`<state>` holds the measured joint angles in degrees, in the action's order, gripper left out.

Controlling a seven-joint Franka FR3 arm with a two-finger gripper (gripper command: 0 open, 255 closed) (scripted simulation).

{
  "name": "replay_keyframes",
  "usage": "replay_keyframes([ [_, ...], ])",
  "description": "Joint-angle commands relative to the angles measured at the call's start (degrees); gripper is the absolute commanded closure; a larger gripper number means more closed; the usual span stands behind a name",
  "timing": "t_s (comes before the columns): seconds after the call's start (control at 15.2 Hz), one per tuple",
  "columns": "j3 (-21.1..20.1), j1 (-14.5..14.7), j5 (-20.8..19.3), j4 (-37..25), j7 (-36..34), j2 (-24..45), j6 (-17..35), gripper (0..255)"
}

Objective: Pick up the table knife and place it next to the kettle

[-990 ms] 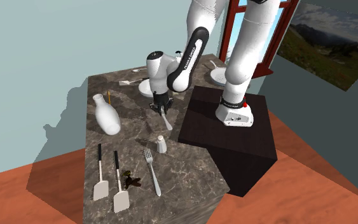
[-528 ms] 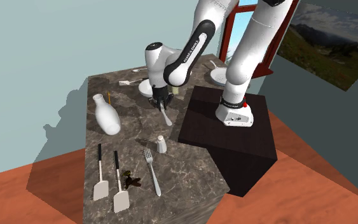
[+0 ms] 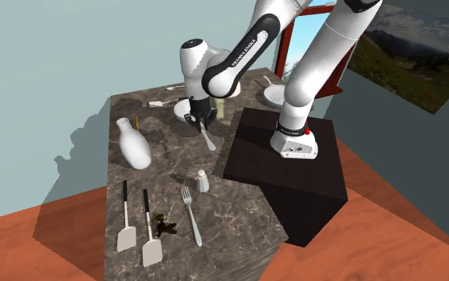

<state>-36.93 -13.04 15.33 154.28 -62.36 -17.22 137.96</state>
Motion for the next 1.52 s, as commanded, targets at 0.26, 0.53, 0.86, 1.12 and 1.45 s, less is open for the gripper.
replay_keyframes([
  [0.26, 1.8, 1.0, 1.1, -1.8, 1.3, -4.5, -6.1, 255],
  [0.53, 3.0, 1.4, 1.4, -3.3, 1.8, -7.0, -10.1, 255],
  [0.86, 4.3, 1.8, 1.5, -5.4, 2.2, -9.7, -14.9, 255],
  [1.12, 8.4, 1.1, 1.0, -2.3, 7.0, -13.4, -15.9, 255],
  [1.45, 15.0, -1.5, -1.4, 2.1, 14.8, -17.8, -16.7, 255],
])
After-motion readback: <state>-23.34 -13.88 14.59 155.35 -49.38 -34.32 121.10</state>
